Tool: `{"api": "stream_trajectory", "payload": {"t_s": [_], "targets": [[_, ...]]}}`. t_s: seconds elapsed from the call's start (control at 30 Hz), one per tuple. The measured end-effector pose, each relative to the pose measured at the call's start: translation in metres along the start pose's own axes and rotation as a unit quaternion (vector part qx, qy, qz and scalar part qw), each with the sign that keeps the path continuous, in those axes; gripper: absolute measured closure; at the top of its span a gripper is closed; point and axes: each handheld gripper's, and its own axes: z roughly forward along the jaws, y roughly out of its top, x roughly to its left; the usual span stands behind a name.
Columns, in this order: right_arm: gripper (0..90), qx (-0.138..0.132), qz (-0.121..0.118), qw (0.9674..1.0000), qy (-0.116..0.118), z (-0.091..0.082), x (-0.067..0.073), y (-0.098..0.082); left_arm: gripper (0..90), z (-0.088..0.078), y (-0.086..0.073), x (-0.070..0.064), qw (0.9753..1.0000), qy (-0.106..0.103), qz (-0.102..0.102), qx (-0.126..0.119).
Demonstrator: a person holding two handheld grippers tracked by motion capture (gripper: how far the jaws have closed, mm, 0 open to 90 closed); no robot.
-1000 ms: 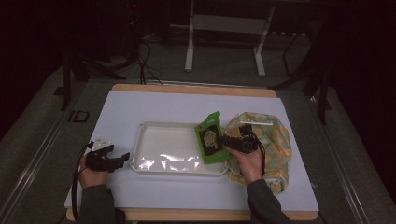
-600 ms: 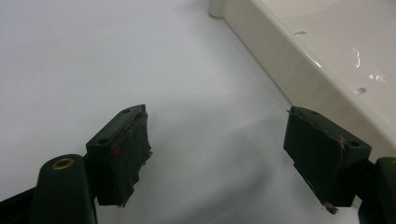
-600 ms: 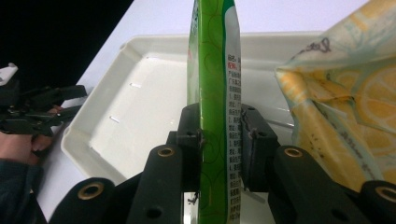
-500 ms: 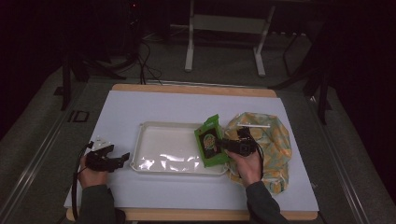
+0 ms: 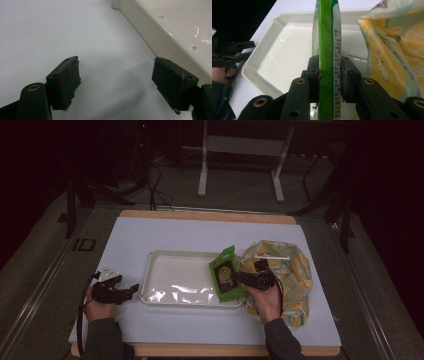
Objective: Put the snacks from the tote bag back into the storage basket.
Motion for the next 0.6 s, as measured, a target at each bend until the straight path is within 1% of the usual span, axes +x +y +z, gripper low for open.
{"api": "stream_trajectory", "payload": {"t_s": [0.1,0.23,0.3,0.37,0.47,0.6], "targets": [[70.6,0.005,0.001,1.0,0.0,-0.001,0.0,-0.002,22.7,0.0,0.0,0.0,1.0,0.0,0.0,0.0],[67.9,0.007,-0.012,0.9996,-0.025,-0.002,0.0,-0.007,22.7,0.0,0.0,0.0,1.0,0.0,0.0,0.0],[66.3,0.009,-0.016,0.9993,-0.033,-0.003,0.001,-0.008,22.7,0.0,0.0,0.0,1.0,0.0,0.001,0.001],[64.4,0.012,-0.027,0.9987,-0.042,-0.004,0.003,-0.01,22.7,0.0,0.0,0.0,1.0,0.0,0.0,0.001],[61.1,0.017,-0.036,0.9978,-0.053,-0.005,0.005,-0.014,22.7,0.0,0.0,0.0,1.0,0.0,0.001,0.001],[59.3,0.023,-0.047,0.9966,-0.064,-0.005,0.008,-0.018,22.7,0.0,0.0,0.0,1.0,0.001,0.001,0.0]]}}
